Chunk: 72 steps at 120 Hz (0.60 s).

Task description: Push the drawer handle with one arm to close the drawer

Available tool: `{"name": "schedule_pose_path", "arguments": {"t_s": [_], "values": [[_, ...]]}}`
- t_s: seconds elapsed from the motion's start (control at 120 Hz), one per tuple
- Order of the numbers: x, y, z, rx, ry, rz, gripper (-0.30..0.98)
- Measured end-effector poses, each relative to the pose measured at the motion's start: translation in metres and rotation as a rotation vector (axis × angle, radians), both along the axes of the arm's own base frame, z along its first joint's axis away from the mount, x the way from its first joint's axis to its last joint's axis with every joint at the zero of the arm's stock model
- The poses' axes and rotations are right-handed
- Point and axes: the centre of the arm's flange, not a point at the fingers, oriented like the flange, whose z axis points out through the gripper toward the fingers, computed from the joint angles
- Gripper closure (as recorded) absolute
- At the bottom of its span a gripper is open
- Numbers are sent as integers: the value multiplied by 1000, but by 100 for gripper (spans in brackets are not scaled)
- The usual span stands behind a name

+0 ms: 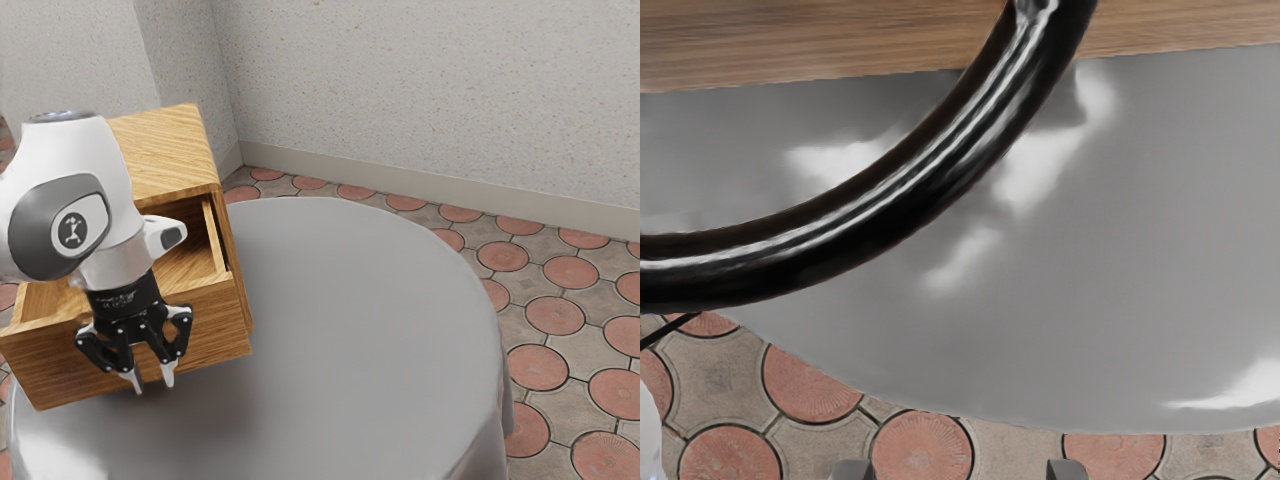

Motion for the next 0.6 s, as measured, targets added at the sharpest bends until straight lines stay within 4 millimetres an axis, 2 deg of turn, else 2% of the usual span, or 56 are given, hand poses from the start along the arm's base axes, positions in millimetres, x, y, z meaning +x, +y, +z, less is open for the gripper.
{"name": "schedule_pose_path", "arguments": {"t_s": [0.083,0.292,0.425,0.6], "values": [[11,7,-7,35,0,103,55],[23,24,-7,84,-27,272,63],[33,40,-10,94,-23,355,65],[42,50,-5,119,-49,424,66]]}}
